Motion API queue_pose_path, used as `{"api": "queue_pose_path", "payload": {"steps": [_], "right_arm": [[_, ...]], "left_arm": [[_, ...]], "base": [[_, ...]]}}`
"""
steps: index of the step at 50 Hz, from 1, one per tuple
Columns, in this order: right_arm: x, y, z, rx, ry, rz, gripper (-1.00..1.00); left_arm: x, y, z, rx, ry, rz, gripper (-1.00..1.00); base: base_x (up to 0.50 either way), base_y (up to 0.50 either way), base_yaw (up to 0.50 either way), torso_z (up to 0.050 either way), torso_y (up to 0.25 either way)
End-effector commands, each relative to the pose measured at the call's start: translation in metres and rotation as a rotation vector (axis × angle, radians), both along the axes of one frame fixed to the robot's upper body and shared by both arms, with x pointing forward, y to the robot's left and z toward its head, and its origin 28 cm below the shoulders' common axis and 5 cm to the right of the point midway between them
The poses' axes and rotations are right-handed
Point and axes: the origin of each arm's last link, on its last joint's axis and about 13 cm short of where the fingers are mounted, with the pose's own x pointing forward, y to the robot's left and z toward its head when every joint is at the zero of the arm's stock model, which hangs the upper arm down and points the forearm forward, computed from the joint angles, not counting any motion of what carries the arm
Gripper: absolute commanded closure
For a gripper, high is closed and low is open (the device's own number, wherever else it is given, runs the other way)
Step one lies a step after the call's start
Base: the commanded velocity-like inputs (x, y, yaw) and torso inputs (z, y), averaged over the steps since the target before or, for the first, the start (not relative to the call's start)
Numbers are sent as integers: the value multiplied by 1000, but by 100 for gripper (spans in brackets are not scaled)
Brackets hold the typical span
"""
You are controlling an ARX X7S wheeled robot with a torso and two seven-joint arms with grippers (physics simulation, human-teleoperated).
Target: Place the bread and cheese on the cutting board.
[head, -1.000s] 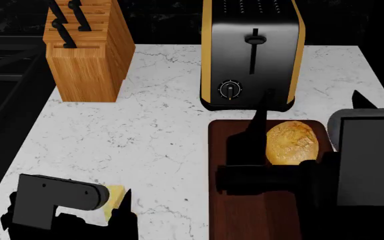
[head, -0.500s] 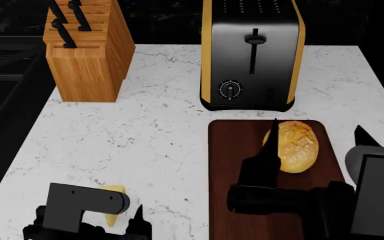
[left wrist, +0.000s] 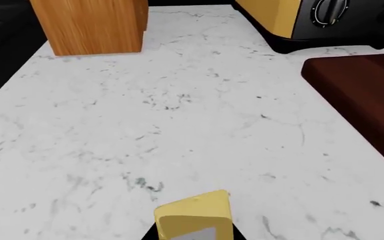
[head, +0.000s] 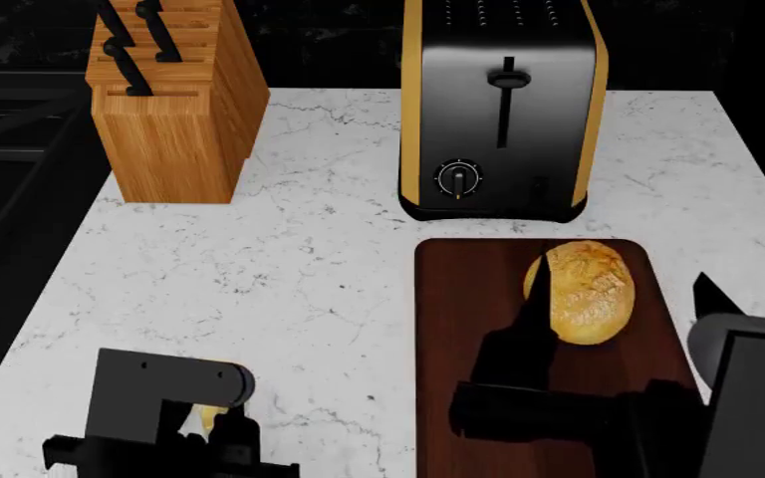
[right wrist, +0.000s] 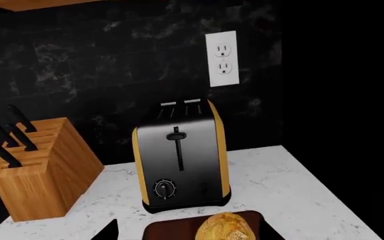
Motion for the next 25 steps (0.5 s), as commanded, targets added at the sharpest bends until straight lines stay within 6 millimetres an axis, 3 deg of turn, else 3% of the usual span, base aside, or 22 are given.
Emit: {"api": "queue_pose_path", "payload": {"steps": [1, 4, 17, 25], "right_arm": [[-1, 0, -1, 10, -3, -2, -100], [-2, -1, 2, 7, -8, -6, -100], [-34, -14, 47, -23, -134, -103, -100], [-39, -18, 53, -40, -139, -122, -100]], "left_arm": [[-5, -4, -4, -28, 77, -47, 100], [-2, -6, 1, -27, 64, -58, 100], [23, -24, 27, 0, 8, -167, 100], [36, -42, 49, 3, -38, -275, 100]], "base": [[0, 0, 0, 0, 0], [0, 0, -1, 0, 0], [0, 0, 0, 0, 0], [1, 0, 0, 0, 0]]}}
